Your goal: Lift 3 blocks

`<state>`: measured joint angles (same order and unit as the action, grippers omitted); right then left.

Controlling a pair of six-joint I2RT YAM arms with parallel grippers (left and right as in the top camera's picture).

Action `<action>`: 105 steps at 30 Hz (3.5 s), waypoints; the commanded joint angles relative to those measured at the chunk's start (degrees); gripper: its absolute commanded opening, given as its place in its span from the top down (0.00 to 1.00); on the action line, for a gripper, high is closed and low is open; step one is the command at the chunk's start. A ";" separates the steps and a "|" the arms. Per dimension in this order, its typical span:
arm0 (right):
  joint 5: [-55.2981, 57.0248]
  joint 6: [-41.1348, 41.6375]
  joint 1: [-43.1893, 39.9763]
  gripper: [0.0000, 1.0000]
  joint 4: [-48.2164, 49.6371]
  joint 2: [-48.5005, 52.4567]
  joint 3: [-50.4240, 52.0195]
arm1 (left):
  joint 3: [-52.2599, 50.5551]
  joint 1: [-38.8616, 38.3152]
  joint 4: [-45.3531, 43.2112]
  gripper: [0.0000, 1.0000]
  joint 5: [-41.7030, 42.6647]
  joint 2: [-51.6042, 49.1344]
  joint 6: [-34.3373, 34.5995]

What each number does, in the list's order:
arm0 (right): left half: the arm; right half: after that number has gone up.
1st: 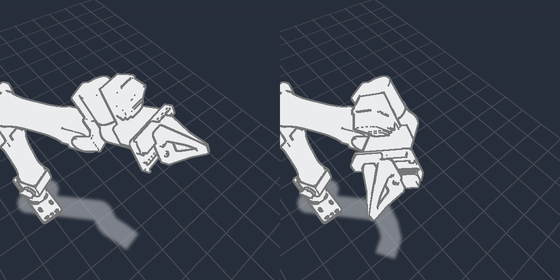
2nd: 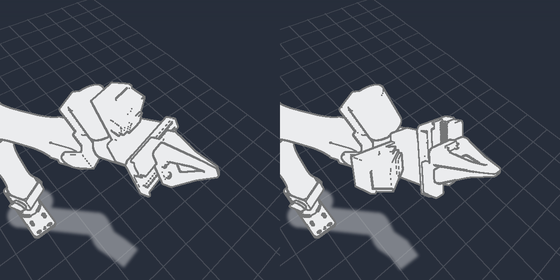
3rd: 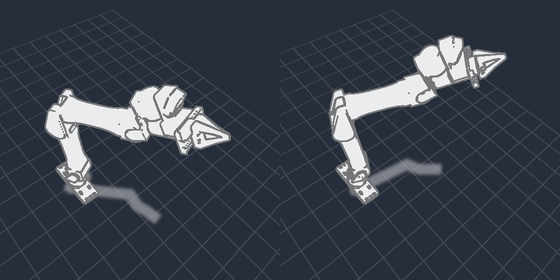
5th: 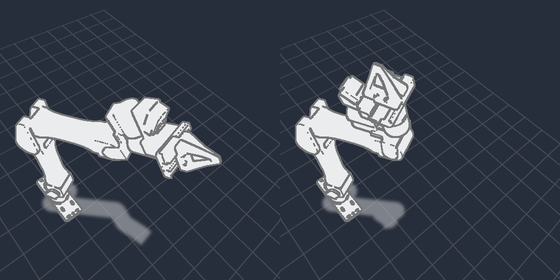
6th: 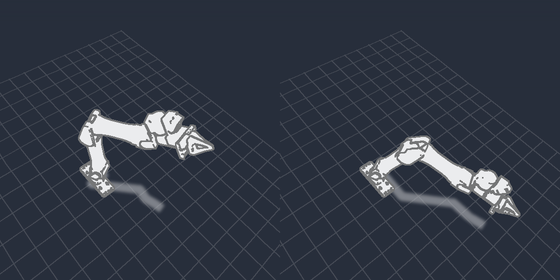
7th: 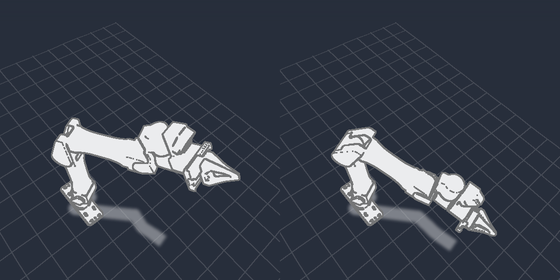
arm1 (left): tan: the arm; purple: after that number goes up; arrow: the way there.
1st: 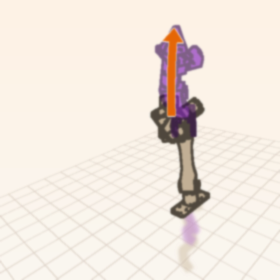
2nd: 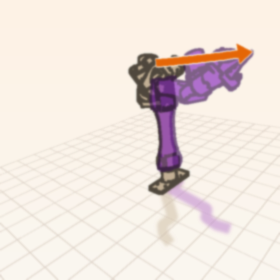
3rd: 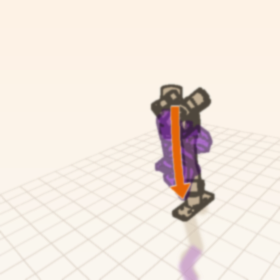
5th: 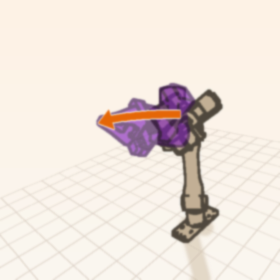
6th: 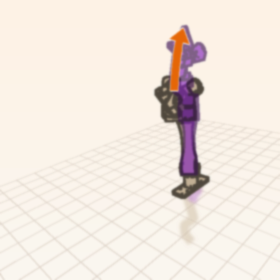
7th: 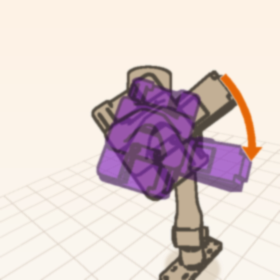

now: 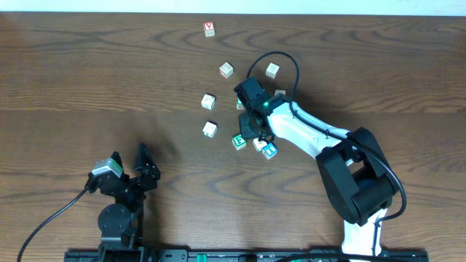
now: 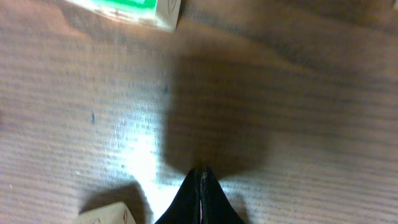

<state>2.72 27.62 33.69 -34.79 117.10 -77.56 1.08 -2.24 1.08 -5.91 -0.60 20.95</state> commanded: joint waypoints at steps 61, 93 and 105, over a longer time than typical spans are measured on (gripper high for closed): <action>4.44 1.09 8.41 0.99 -21.90 -0.50 -5.99 | -0.85 0.31 2.58 0.26 -0.74 0.26 -0.42; 8.26 2.10 8.48 0.99 -26.51 -0.50 -5.84 | -0.85 0.31 2.58 0.26 -0.74 0.26 -0.42; 3.19 -1.90 12.46 0.99 -28.81 -0.50 -5.81 | -0.85 0.31 2.58 0.26 -0.74 0.26 -0.42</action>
<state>7.27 26.89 44.12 -63.00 117.10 -83.48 1.08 -2.24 1.08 -5.91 -0.60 20.95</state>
